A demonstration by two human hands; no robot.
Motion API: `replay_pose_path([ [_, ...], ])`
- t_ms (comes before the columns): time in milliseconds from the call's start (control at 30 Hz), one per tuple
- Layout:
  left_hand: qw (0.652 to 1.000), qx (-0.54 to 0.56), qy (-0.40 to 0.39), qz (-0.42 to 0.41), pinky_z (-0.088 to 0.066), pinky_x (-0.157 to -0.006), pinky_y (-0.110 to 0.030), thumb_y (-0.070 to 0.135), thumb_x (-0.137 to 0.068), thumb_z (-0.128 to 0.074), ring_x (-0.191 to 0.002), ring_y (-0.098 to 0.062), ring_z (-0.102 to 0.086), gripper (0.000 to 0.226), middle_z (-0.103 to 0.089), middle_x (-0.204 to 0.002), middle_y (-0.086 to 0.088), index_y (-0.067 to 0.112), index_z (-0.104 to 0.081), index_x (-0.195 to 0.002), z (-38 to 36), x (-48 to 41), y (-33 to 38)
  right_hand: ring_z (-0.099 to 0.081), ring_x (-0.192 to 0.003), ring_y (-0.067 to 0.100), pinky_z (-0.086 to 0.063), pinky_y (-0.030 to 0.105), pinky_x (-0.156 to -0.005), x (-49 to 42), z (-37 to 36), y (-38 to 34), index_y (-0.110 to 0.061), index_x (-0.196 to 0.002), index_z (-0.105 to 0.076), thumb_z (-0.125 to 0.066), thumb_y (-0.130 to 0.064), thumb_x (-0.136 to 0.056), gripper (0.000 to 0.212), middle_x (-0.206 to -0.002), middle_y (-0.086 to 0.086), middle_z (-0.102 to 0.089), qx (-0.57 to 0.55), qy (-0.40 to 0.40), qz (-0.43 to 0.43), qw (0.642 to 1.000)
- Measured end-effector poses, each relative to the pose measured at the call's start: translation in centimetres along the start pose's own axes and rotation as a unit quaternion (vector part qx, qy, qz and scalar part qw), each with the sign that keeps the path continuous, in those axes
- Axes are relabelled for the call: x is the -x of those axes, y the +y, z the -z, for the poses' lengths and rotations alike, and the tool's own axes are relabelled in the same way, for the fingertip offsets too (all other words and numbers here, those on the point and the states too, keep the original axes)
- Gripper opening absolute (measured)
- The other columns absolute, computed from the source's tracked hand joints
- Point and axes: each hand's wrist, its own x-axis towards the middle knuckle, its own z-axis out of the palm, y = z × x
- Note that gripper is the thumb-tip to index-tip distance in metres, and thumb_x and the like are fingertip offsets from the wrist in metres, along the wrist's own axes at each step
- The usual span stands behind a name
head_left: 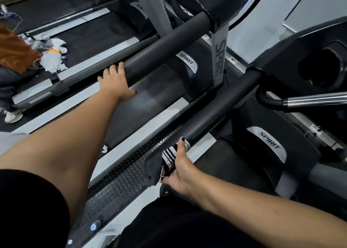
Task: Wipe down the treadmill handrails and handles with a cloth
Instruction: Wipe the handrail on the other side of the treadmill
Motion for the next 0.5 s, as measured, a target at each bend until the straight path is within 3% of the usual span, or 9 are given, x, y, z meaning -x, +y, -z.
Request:
replay_pose_path([
  [67,1.000,-0.010,0.000,-0.002,-0.024,-0.114,-0.058,0.052,-0.076,-0.074,-0.143,-0.041,-0.022,0.114,-0.019,-0.157,-0.018,0.012,-0.004,-0.156,0.0,0.1,0.1,-0.071,-0.097,0.032,-0.049,0.055,-0.093,0.7,-0.2,-0.6,-0.016,-0.110,-0.060,-0.033,-0.076,-0.085,0.070,-0.103,0.018,-0.073,0.007,-0.005,0.019,1.000],
  [100,1.000,-0.014,-0.002,-0.003,-0.024,-0.114,-0.058,0.052,-0.076,-0.075,-0.143,-0.041,-0.022,0.115,-0.019,-0.157,-0.018,0.012,-0.003,-0.156,0.0,0.1,0.1,-0.073,-0.085,0.029,-0.053,0.053,-0.086,0.6,-0.1,-1.0,-0.016,-0.105,-0.057,-0.034,-0.070,-0.089,0.061,-0.091,0.019,-0.074,0.000,0.002,0.049,0.999],
  [133,1.000,-0.017,-0.003,-0.004,-0.024,-0.114,-0.057,0.052,-0.076,-0.075,-0.143,-0.041,-0.023,0.115,-0.019,-0.157,-0.018,0.012,-0.002,-0.156,0.0,0.2,0.1,-0.070,-0.061,0.021,-0.056,0.048,-0.079,0.6,0.0,-1.7,-0.016,-0.095,-0.055,-0.036,-0.064,-0.093,0.052,-0.066,0.013,-0.071,-0.023,0.020,0.079,0.996],
  [167,1.000,-0.019,-0.003,-0.005,-0.025,-0.114,-0.057,0.052,-0.076,-0.075,-0.142,-0.041,-0.023,0.115,-0.019,-0.157,-0.018,0.012,-0.002,-0.156,0.0,0.2,0.0,-0.059,-0.046,0.014,-0.058,0.044,-0.077,0.3,0.2,-2.8,-0.015,-0.085,-0.051,-0.040,-0.059,-0.095,0.047,-0.054,0.005,-0.061,-0.044,0.056,0.109,0.991],
  [200,1.000,-0.020,-0.004,-0.007,-0.025,-0.114,-0.057,0.053,-0.076,-0.075,-0.142,-0.041,-0.023,0.116,-0.019,-0.156,-0.018,0.012,-0.002,-0.156,0.1,0.2,-0.1,-0.053,-0.046,0.011,-0.058,0.041,-0.082,-0.1,0.6,-4.4,-0.017,-0.081,-0.050,-0.044,-0.058,-0.094,0.044,-0.058,0.002,-0.057,-0.057,0.097,0.137,0.984],
  [267,1.000,-0.023,-0.006,-0.012,-0.025,-0.114,-0.057,0.054,-0.075,-0.075,-0.142,-0.041,-0.024,0.117,-0.019,-0.156,-0.018,0.011,-0.001,-0.156,0.0,0.2,-0.1,-0.059,-0.056,0.011,-0.057,0.036,-0.079,-0.7,1.5,-7.4,-0.016,-0.085,-0.054,-0.049,-0.060,-0.091,0.045,-0.077,0.002,-0.060,-0.062,0.144,0.179,0.971],
  [367,1.000,-0.014,-0.012,-0.008,-0.023,-0.115,-0.057,0.058,-0.073,-0.074,-0.144,-0.041,-0.021,0.120,-0.017,-0.157,-0.018,0.012,-0.001,-0.156,0.1,0.1,0.0,-0.068,-0.089,0.023,-0.056,0.047,-0.087,-1.8,2.4,-9.9,-0.015,-0.109,-0.056,-0.053,-0.066,-0.086,0.056,-0.101,0.007,-0.066,-0.079,0.146,0.197,0.966],
  [433,1.000,-0.006,-0.016,-0.002,-0.022,-0.115,-0.059,0.059,-0.073,-0.074,-0.145,-0.041,-0.019,0.120,-0.017,-0.158,-0.018,0.013,-0.001,-0.156,0.1,0.0,0.0,-0.067,-0.090,0.020,-0.057,0.045,-0.087,-2.0,2.0,-9.3,-0.014,-0.119,-0.056,-0.055,-0.067,-0.084,0.063,-0.105,0.003,-0.066,-0.059,0.165,0.203,0.963],
  [500,1.000,-0.004,-0.016,-0.002,-0.020,-0.116,-0.059,0.060,-0.073,-0.074,-0.146,-0.041,-0.017,0.121,-0.016,-0.158,-0.018,0.013,-0.001,-0.156,0.1,0.0,0.0,-0.066,-0.081,0.014,-0.058,0.035,-0.077,-2.1,1.1,-6.8,-0.014,-0.120,-0.058,-0.057,-0.064,-0.085,0.061,-0.101,0.001,-0.066,-0.030,0.160,0.193,0.968],
])
